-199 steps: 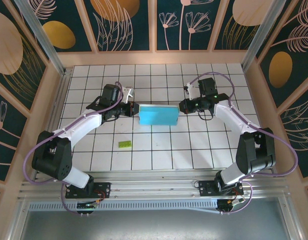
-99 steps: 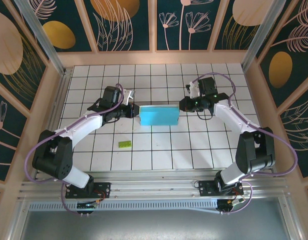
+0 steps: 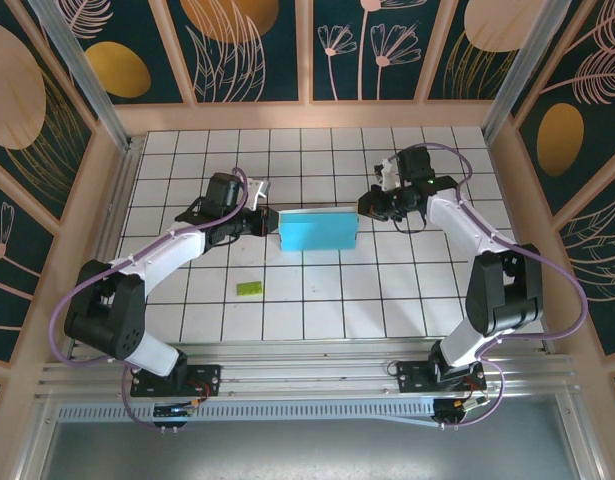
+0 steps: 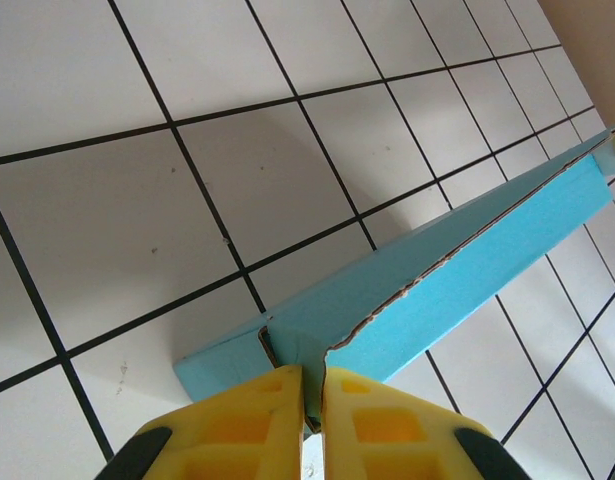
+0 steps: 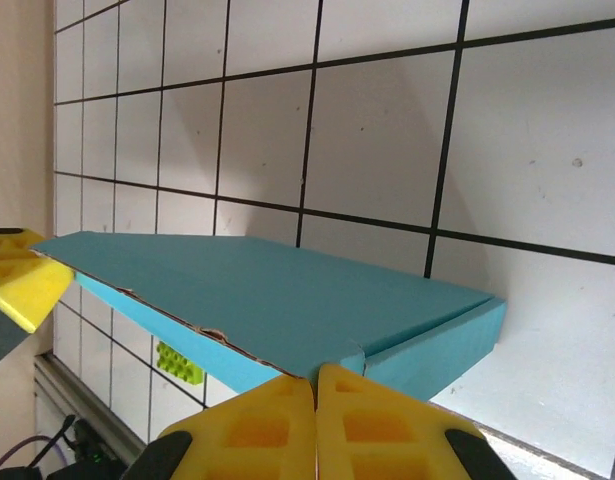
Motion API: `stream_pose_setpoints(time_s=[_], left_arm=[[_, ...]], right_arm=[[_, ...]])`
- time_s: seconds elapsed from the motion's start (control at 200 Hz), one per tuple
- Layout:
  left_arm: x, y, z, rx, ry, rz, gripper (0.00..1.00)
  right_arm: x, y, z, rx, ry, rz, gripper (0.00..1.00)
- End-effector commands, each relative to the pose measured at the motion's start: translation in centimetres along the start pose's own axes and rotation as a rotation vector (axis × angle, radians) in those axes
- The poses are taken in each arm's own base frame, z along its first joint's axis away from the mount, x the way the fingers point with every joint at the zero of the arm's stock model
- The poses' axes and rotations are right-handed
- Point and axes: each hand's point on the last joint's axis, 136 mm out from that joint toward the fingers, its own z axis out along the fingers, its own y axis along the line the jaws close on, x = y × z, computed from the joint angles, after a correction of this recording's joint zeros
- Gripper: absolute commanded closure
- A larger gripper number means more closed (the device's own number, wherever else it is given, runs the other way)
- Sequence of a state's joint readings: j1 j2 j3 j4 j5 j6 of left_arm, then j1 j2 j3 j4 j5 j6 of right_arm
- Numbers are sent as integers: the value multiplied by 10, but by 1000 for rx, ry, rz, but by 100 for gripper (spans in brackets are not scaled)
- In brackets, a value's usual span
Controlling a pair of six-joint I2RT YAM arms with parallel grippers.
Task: Fold the paper box
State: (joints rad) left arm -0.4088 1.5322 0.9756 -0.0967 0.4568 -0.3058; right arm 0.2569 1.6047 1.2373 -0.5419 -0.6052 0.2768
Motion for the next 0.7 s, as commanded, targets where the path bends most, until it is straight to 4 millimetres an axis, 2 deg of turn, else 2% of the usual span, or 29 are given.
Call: stream_pose_setpoints(time_s=[0.0,0.12,0.45,0.696], left_arm=[[26,3,8,-14,83,-3,88],[23,3,7,-22,74,-5,88],[23,2,7,-22,77,-21,88],[22,4,6,-35,70,-37,85]], right_arm=[[0,22,-6,-111,39,42,92],[-1,24,-8,-120,37,47,93],[16,-27,7,79,57,57,96],[34,-41,17,168,81,26,97]])
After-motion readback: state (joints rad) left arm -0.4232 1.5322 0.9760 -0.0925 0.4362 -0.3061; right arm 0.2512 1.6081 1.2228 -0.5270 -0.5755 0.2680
